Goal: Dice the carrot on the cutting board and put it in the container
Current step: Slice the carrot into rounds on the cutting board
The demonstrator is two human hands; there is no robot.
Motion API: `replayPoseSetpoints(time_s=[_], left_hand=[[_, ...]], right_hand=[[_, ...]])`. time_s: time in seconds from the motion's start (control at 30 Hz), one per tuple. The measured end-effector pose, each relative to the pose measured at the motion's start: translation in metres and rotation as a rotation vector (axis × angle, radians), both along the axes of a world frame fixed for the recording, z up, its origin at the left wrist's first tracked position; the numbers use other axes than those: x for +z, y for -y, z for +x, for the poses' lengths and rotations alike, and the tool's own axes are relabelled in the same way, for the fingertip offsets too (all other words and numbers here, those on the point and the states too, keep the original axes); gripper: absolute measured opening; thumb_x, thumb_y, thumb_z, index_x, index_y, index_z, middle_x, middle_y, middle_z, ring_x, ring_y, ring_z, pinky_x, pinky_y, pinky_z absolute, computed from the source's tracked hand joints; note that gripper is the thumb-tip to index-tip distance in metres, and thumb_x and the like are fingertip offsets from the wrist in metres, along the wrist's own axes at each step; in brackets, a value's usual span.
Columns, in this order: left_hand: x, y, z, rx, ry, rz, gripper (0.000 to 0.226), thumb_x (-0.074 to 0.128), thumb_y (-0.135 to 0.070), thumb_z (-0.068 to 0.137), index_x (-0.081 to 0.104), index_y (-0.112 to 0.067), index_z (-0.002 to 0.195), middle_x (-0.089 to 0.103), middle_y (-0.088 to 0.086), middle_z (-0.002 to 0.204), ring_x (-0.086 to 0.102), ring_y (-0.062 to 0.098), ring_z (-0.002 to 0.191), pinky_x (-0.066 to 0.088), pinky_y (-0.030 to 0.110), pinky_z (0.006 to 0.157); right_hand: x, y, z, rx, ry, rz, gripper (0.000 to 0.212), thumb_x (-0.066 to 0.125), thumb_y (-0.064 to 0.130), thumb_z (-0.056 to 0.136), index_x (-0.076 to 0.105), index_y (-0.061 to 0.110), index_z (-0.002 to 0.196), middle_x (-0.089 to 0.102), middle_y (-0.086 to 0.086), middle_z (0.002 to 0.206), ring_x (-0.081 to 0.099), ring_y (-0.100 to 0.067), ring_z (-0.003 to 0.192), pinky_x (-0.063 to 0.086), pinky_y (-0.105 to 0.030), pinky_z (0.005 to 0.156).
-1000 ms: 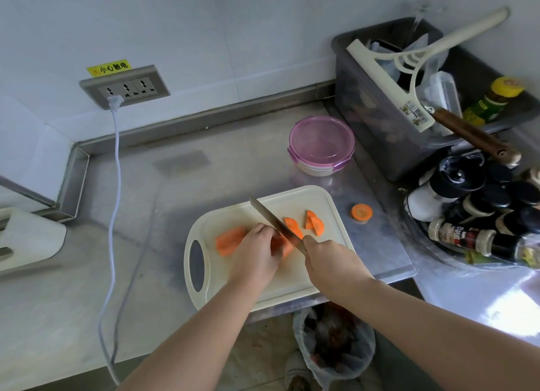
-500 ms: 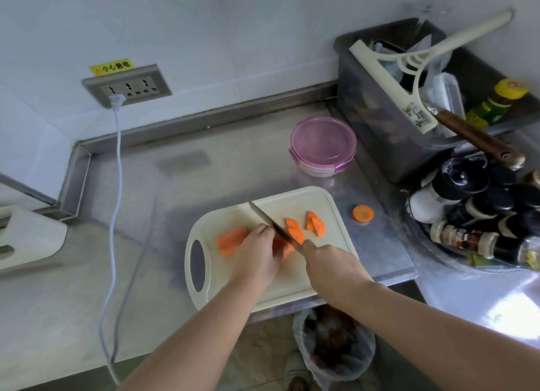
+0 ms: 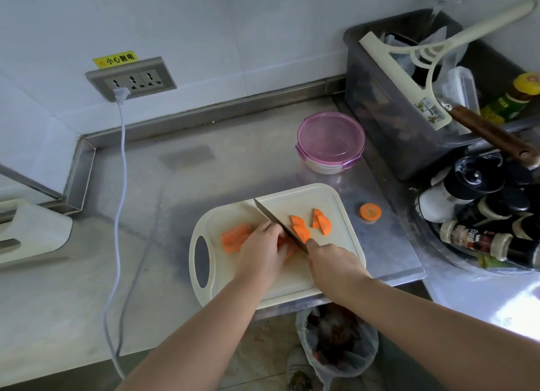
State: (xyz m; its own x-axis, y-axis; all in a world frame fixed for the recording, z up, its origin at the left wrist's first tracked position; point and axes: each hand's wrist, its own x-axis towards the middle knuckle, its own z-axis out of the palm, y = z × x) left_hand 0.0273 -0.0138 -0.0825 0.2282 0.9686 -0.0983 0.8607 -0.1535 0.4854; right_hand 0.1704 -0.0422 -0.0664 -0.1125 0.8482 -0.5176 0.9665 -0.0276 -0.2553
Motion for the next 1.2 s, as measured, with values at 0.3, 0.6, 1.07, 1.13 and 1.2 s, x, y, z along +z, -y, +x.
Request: replayPoseSetpoints(time_s=[0.3,0.6,1.07,1.13,1.2], left_hand=[[0.001,0.005,0.000,0.037,0.013,0.021,0.018,0.062,-0.028,0.089,0.064,-0.014,0.100,0.058,-0.004,0.106,0.057,0.017,0.096,0.043,0.029,0.076],[0.001,0.003,0.000,0.026,-0.006,0.013,0.016,0.057,-0.022,0.090,0.064,-0.012,0.101,0.061,0.001,0.107,0.057,0.020,0.103,0.042,0.031,0.078],[-0.003,0.002,-0.001,0.001,0.019,0.029,0.017,0.058,-0.020,0.090,0.064,-0.011,0.103,0.062,0.002,0.109,0.057,0.022,0.104,0.041,0.030,0.078],[-0.004,0.002,-0.002,0.002,0.023,0.026,0.016,0.058,-0.020,0.090,0.064,-0.011,0.102,0.062,0.002,0.108,0.057,0.021,0.103,0.039,0.028,0.077],[-0.005,0.002,-0.002,0.005,0.027,0.023,0.015,0.058,-0.020,0.090,0.064,-0.011,0.101,0.062,0.001,0.107,0.057,0.021,0.102,0.037,0.026,0.074]], right_hand=[[0.008,-0.001,0.017,-0.139,-0.140,0.085,0.023,0.032,0.024,0.102,0.046,0.010,0.114,0.052,-0.008,0.082,0.047,-0.027,0.069,0.028,-0.030,0.047],[0.016,0.009,0.008,0.023,-0.025,0.109,0.023,0.033,0.014,0.100,0.042,0.014,0.121,0.040,0.000,0.066,0.041,-0.020,0.055,0.026,-0.029,0.045],[0.016,0.010,0.006,0.052,0.013,0.075,0.026,0.034,0.009,0.098,0.039,0.014,0.123,0.039,0.001,0.065,0.037,-0.015,0.051,0.026,-0.027,0.043],[0.018,0.008,0.006,0.059,0.019,0.057,0.030,0.035,0.006,0.097,0.038,0.013,0.126,0.038,0.001,0.065,0.036,-0.015,0.051,0.025,-0.027,0.043],[0.018,0.006,0.006,0.065,0.016,0.032,0.033,0.035,0.004,0.095,0.037,0.012,0.127,0.037,0.000,0.066,0.035,-0.015,0.052,0.024,-0.027,0.043]])
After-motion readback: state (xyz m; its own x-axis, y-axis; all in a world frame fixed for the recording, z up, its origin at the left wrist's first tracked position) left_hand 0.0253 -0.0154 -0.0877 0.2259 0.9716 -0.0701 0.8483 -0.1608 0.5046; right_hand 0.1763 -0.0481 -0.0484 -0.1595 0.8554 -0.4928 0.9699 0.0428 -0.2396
